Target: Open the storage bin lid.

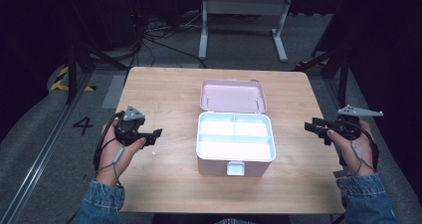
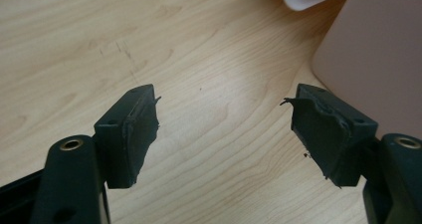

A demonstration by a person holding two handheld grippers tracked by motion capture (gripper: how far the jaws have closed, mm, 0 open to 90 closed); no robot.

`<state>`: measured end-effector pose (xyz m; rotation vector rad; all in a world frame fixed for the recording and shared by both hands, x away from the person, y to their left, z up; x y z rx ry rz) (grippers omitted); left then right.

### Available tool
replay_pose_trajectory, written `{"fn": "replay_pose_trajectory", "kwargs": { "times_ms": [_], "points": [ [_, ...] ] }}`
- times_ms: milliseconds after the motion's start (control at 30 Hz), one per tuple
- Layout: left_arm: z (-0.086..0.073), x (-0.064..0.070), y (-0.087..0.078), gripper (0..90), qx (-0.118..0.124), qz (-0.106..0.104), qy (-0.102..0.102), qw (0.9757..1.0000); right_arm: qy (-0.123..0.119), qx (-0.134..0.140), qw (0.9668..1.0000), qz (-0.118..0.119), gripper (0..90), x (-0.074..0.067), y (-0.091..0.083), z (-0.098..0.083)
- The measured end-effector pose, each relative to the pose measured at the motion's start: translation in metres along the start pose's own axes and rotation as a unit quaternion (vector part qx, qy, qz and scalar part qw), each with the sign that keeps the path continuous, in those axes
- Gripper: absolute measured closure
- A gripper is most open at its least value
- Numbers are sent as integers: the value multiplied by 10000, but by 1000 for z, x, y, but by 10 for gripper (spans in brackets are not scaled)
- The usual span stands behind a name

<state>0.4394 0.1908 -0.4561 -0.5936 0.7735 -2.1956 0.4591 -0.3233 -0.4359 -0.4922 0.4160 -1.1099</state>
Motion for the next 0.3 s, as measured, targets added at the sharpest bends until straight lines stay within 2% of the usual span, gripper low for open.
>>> {"fn": "replay_pose_trajectory", "kwargs": {
  "times_ms": [133,300],
  "points": [
    [-3,-1,3,273,-84,-110,-141,9998,11,-97,10000,-20,519,2,5,-5],
    [0,7,2,252,84,-582,-511,9970,-20,-132,9999,-41,505,2,10,-8]
  ]
}}
Point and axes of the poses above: each handheld gripper's, and its own axes: y roughly forward along the jaws, z roughly out of its top, x roughly to its right, the point moved 10 cm from there along y, roughly forward along the jaws, and after that the axes turned 11 degrees about -z, right-handed, at the moved point
